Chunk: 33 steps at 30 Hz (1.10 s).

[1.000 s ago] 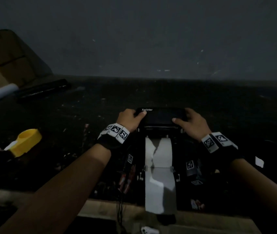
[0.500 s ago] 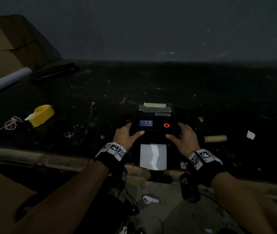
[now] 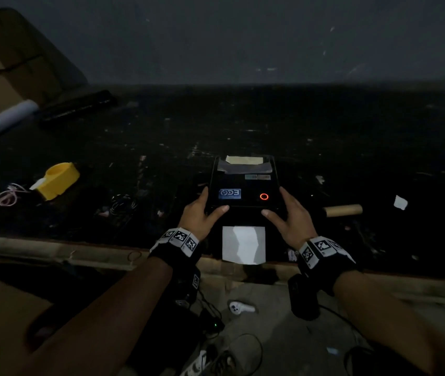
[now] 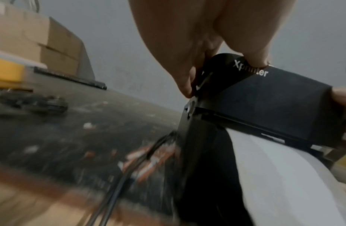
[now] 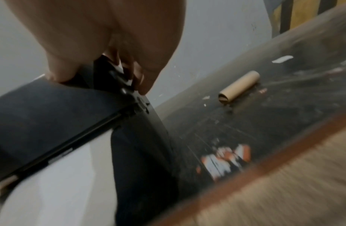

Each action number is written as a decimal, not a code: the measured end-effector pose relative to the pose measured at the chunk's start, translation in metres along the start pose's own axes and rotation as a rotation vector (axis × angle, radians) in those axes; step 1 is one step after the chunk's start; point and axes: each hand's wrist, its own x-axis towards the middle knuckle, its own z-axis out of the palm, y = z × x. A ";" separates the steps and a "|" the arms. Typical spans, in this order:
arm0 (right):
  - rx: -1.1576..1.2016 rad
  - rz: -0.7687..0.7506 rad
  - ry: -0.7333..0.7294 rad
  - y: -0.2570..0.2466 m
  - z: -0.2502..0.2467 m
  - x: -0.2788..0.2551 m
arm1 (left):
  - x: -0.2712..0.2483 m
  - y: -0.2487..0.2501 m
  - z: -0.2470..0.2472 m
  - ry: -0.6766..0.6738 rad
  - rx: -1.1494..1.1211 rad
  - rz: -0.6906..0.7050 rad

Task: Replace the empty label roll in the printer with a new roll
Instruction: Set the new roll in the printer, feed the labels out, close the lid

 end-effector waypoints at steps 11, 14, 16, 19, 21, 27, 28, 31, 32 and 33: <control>0.029 0.040 -0.003 0.014 0.012 -0.008 | -0.009 -0.009 0.011 0.037 -0.071 -0.004; 0.033 0.056 -0.021 0.012 0.011 -0.009 | -0.012 -0.006 0.012 0.023 -0.069 -0.028; 0.035 0.062 -0.025 0.010 0.011 -0.010 | -0.013 -0.005 0.011 0.011 -0.060 -0.037; 0.063 0.065 -0.023 0.007 0.007 -0.010 | -0.009 -0.007 0.007 -0.013 -0.070 -0.042; 0.118 0.093 -0.036 0.004 0.002 -0.010 | -0.006 -0.008 0.003 -0.049 -0.116 -0.039; 0.160 0.195 -0.147 -0.001 -0.003 0.007 | 0.004 -0.002 0.001 -0.137 -0.315 -0.099; 0.171 0.192 -0.165 -0.001 -0.004 0.010 | 0.007 -0.001 0.002 -0.146 -0.320 -0.109; 0.232 0.177 -0.195 0.002 -0.002 0.014 | 0.016 -0.001 0.004 -0.142 -0.346 -0.130; 0.252 0.171 -0.193 0.003 -0.001 0.015 | 0.017 -0.001 0.004 -0.136 -0.355 -0.139; 0.271 0.169 -0.188 0.005 0.000 0.015 | 0.019 -0.002 0.006 -0.127 -0.366 -0.147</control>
